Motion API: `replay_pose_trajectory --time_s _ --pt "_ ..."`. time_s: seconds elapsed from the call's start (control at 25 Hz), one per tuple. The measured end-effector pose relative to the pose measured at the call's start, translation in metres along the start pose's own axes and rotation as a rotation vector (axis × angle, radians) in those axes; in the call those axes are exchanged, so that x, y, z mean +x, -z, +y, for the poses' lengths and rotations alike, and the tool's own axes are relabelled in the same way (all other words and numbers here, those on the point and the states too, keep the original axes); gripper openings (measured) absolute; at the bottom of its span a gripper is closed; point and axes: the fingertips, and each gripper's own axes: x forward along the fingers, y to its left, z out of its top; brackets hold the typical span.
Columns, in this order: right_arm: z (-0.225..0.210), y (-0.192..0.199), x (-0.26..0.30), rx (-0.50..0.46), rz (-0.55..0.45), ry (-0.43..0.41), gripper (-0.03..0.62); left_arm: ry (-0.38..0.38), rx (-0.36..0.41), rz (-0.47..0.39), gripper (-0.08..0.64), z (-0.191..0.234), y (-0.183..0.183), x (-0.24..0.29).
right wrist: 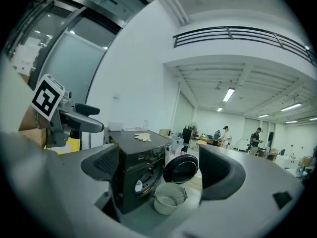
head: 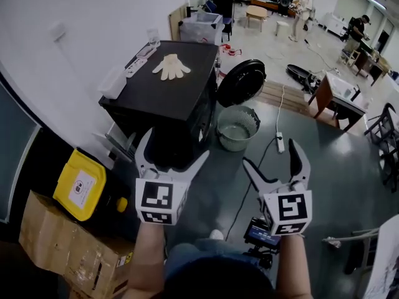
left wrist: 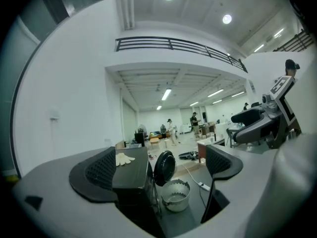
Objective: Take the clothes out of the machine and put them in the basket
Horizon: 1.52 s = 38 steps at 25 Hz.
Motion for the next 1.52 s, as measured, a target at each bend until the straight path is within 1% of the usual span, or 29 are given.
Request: replay_pose_trajectory --time_s 0.2,0.28,0.36,0.6,0.88,1.16,1.4,1.52 --pt "-0.055 0.009 0.002 0.032 0.001 0.054 0.505 0.003 -0.020 0.025 0.565 -0.023 0.001 0.039" --pt "-0.071 0.016 0.000 0.043 0.006 0.073 0.505 0.005 -0.044 0.032 0.565 -0.029 0.001 0.049" --pt "-0.082 0.022 -0.004 0.052 0.016 0.089 0.505 0.026 -0.060 0.045 0.565 -0.036 0.003 0.058" --pt "-0.108 0.044 -0.007 0.079 0.050 0.145 0.505 0.115 0.011 0.083 0.565 -0.061 0.007 0.089" --pt "-0.143 0.055 0.007 0.083 0.072 0.180 0.504 0.168 0.027 0.083 0.565 -0.079 0.001 0.141" --pt "-0.204 0.073 0.045 0.105 0.117 0.245 0.503 0.210 0.014 0.083 0.564 -0.088 -0.001 0.227" --pt "-0.262 0.088 0.117 0.118 0.157 0.277 0.503 0.223 -0.021 0.124 0.563 -0.075 0.010 0.332" --pt "-0.292 0.096 0.157 0.134 0.178 0.286 0.503 0.230 -0.026 0.137 0.563 -0.068 0.013 0.385"
